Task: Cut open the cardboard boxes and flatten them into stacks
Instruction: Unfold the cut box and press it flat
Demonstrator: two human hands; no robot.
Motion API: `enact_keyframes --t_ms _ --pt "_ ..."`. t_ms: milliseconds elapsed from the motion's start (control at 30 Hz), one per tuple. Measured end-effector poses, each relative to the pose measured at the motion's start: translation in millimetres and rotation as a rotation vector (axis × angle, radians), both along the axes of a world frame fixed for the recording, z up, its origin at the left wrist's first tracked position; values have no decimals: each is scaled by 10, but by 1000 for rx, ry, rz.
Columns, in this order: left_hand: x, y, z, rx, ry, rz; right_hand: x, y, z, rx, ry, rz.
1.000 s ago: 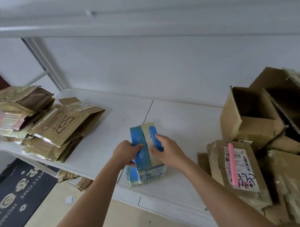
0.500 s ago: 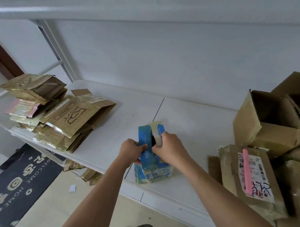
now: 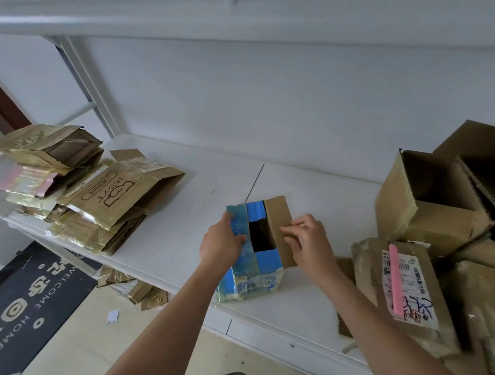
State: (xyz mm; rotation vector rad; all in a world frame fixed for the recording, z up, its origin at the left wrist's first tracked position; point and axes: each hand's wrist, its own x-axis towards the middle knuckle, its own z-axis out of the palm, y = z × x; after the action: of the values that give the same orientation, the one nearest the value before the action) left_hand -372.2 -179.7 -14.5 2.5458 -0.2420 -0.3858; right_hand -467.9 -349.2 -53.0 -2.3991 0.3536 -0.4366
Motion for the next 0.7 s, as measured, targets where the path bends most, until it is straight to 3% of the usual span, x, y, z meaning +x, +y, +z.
enact_keyframes --t_ms 133,333,533,700 --pt "-53 -134 56 169 -72 -59 -144 63 19 19 171 81" --pt "-140 -276 125 309 -80 -83 -199 19 52 167 237 76" --pt "-87 -158 154 120 6 -90 -186 25 87 158 278 72" --pt "-21 41 165 -74 194 -69 -147 108 96 145 266 88"
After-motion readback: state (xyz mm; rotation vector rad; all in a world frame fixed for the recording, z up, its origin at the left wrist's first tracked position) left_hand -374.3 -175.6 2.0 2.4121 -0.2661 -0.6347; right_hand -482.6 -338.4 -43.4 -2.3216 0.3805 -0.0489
